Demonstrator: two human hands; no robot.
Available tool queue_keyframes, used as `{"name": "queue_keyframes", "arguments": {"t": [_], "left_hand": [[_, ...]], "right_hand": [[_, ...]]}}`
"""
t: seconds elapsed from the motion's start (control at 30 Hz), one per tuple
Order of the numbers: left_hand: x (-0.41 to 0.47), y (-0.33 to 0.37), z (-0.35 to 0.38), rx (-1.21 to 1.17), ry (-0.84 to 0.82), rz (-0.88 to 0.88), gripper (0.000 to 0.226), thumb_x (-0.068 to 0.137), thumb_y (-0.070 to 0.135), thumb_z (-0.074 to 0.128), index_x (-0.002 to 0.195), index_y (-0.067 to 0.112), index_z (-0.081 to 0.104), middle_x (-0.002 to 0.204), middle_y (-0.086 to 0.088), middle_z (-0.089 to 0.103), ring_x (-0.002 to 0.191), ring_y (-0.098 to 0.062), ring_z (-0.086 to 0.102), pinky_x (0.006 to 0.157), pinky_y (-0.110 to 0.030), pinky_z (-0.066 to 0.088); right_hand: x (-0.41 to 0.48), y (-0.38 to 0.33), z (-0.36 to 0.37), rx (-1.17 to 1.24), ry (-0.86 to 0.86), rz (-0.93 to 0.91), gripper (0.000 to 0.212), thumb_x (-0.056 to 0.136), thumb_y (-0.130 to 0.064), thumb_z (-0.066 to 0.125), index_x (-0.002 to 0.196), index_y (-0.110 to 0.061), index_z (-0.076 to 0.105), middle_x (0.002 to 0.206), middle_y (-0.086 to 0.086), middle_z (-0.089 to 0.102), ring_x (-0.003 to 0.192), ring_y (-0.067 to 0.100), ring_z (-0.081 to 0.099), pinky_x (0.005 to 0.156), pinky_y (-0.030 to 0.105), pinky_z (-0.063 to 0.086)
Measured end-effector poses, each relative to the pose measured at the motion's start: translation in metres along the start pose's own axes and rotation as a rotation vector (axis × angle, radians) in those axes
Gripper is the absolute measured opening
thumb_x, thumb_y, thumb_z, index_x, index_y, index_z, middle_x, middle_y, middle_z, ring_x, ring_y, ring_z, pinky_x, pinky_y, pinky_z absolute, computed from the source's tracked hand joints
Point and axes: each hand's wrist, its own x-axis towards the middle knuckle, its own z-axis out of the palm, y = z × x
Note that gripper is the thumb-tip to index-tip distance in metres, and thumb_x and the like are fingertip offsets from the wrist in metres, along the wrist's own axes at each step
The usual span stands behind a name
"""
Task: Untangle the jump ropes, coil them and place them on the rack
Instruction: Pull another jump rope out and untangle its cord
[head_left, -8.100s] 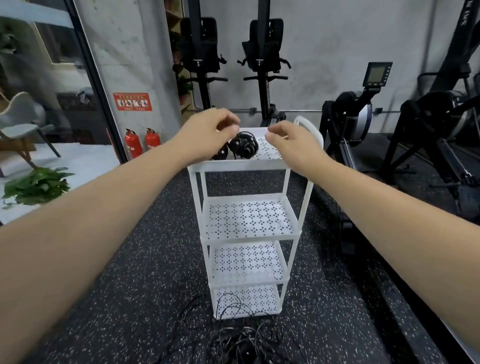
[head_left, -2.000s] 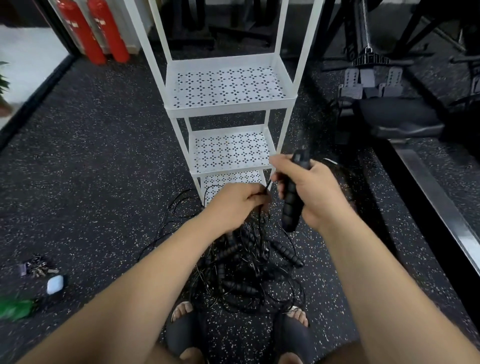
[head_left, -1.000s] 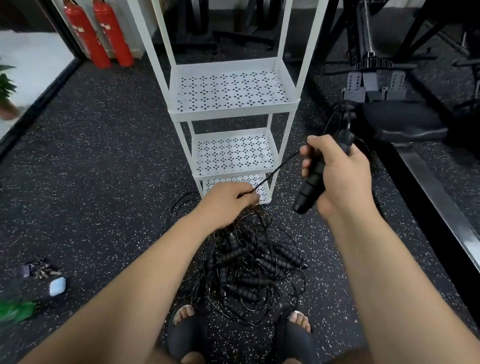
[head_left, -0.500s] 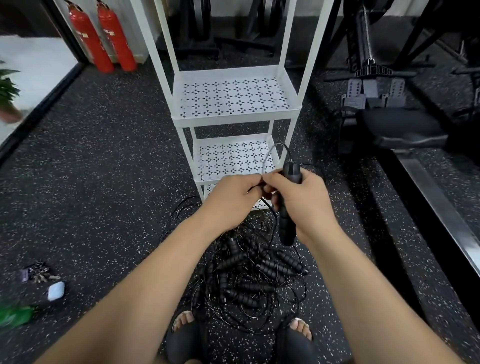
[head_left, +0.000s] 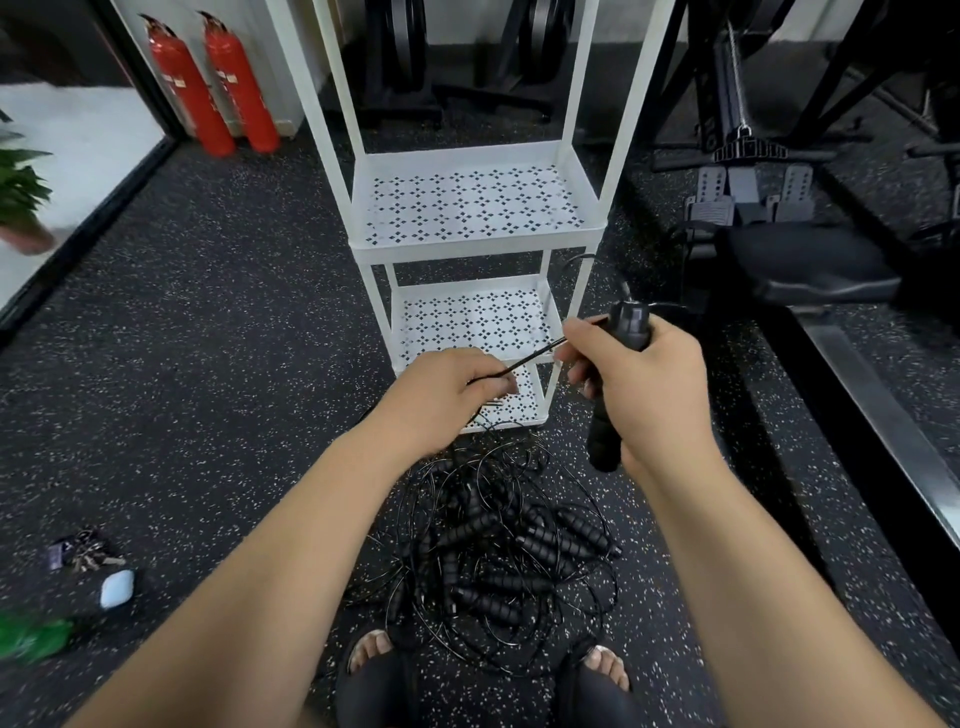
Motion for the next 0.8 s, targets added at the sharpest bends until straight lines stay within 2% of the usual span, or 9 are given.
{"name": "queue_keyframes", "arguments": {"t": [0.17, 0.3, 0.37, 0.43, 0.53, 0.63, 0.7, 0.73, 0.8], "left_hand": [[0.001, -0.008, 0.0, 0.048, 0.022, 0.029, 0.027, 0.108, 0.045, 0.056, 0.108, 0.029, 0.078, 0.108, 0.012, 0.068, 0.102, -0.01, 0.063, 0.096, -0.034, 0.049], [0.001, -0.01, 0.001, 0.07, 0.013, 0.028, 0.021, 0.109, 0.044, 0.057, 0.111, 0.029, 0.072, 0.108, 0.009, 0.067, 0.101, -0.013, 0.062, 0.093, -0.036, 0.05], [-0.001, -0.005, 0.001, 0.001, 0.024, 0.018, 0.022, 0.109, 0.046, 0.056, 0.107, 0.033, 0.073, 0.095, 0.006, 0.071, 0.082, -0.007, 0.061, 0.082, -0.032, 0.051], [-0.005, 0.003, 0.001, -0.069, 0.048, 0.019, 0.021, 0.109, 0.046, 0.056, 0.102, 0.036, 0.074, 0.079, -0.001, 0.069, 0.057, -0.006, 0.048, 0.063, -0.029, 0.044], [-0.008, 0.017, 0.001, -0.125, 0.062, 0.057, 0.023, 0.109, 0.043, 0.056, 0.103, 0.031, 0.075, 0.07, 0.0, 0.066, 0.046, -0.004, 0.039, 0.05, -0.019, 0.032], [-0.009, 0.032, 0.003, -0.149, 0.089, 0.092, 0.02, 0.109, 0.039, 0.058, 0.102, 0.031, 0.075, 0.071, 0.008, 0.065, 0.058, 0.0, 0.049, 0.059, -0.023, 0.038], [-0.008, 0.036, 0.005, -0.182, 0.102, 0.109, 0.017, 0.109, 0.035, 0.059, 0.109, 0.038, 0.076, 0.089, 0.017, 0.075, 0.08, 0.0, 0.065, 0.075, -0.028, 0.052], [-0.009, 0.035, 0.006, -0.182, 0.09, 0.114, 0.019, 0.11, 0.035, 0.058, 0.111, 0.042, 0.076, 0.095, 0.017, 0.077, 0.086, -0.007, 0.069, 0.082, -0.032, 0.056], [-0.009, 0.032, 0.006, -0.152, 0.053, 0.108, 0.021, 0.111, 0.04, 0.055, 0.107, 0.045, 0.074, 0.09, 0.01, 0.078, 0.081, -0.025, 0.069, 0.081, -0.044, 0.059]], "right_hand": [[0.008, -0.016, -0.016, 0.14, 0.075, 0.005, 0.012, 0.094, -0.018, 0.082, 0.091, -0.012, 0.072, 0.08, 0.007, 0.078, 0.063, 0.014, 0.061, 0.06, 0.03, 0.048], [0.013, -0.018, -0.025, 0.226, 0.124, -0.017, 0.011, 0.095, -0.016, 0.08, 0.094, -0.011, 0.07, 0.076, 0.007, 0.075, 0.06, 0.016, 0.058, 0.057, 0.028, 0.046], [0.014, -0.017, -0.027, 0.285, 0.156, -0.004, 0.015, 0.095, -0.016, 0.081, 0.101, -0.009, 0.068, 0.077, 0.007, 0.075, 0.059, 0.016, 0.057, 0.056, 0.028, 0.046], [0.015, -0.016, -0.026, 0.368, 0.169, 0.023, 0.02, 0.096, -0.018, 0.081, 0.105, -0.008, 0.066, 0.08, 0.008, 0.075, 0.059, 0.015, 0.056, 0.055, 0.027, 0.046], [0.01, -0.009, -0.016, 0.401, 0.063, 0.103, 0.028, 0.093, -0.025, 0.084, 0.109, -0.008, 0.069, 0.085, 0.008, 0.076, 0.06, 0.014, 0.055, 0.055, 0.025, 0.048], [0.0, 0.005, -0.001, 0.283, -0.1, 0.2, 0.032, 0.088, -0.025, 0.089, 0.109, -0.006, 0.074, 0.082, 0.005, 0.073, 0.06, 0.014, 0.054, 0.058, 0.028, 0.048], [-0.004, 0.012, 0.007, 0.162, -0.132, 0.171, 0.026, 0.089, -0.022, 0.088, 0.103, -0.003, 0.076, 0.072, 0.005, 0.067, 0.058, 0.016, 0.054, 0.057, 0.032, 0.046], [-0.004, 0.015, 0.01, 0.102, -0.117, 0.136, 0.023, 0.091, -0.021, 0.087, 0.097, -0.002, 0.075, 0.068, 0.006, 0.064, 0.057, 0.017, 0.055, 0.057, 0.033, 0.047], [-0.004, 0.015, 0.013, 0.022, -0.073, 0.083, 0.021, 0.093, -0.022, 0.085, 0.087, -0.004, 0.073, 0.065, 0.007, 0.066, 0.058, 0.018, 0.058, 0.061, 0.036, 0.048]]}}
